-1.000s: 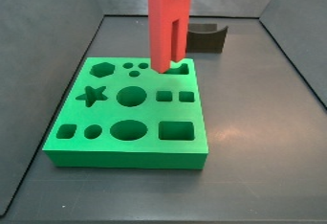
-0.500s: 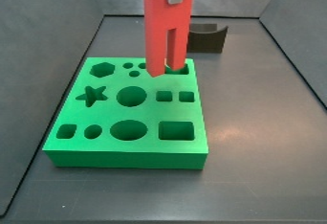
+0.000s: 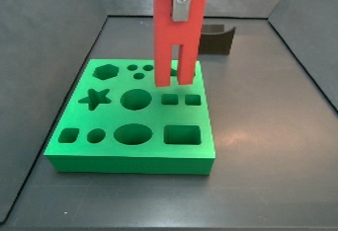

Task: Insert the double-square object.

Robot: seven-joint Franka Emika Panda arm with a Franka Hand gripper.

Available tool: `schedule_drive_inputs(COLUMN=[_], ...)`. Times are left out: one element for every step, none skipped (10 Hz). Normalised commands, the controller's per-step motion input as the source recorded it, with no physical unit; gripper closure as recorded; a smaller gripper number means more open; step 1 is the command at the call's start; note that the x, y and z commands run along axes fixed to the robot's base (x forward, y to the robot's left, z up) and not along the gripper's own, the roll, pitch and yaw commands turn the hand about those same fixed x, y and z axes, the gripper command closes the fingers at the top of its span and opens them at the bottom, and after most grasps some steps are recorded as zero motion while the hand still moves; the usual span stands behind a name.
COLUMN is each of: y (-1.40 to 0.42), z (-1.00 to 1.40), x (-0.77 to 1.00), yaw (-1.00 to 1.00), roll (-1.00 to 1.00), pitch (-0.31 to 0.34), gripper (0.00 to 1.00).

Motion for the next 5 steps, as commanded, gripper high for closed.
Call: schedule_drive_inputs(y=[-0.19,-0.25,-0.37,-0.27,-0.03], z=[-0.21,-0.19,-0.09,0.00,0.00], x=[0.33,0.37,0.36,0.24,0.00], yaw=[-0.73,-0.66,-0.54,-0.38,0.00], roll=[0.00,0.00,0.02,0.08,0.04], pitch=[0.000,0.000,0.013,0.034,0.004], gripper=[1.00,1.00,1.00,1.00,1.00])
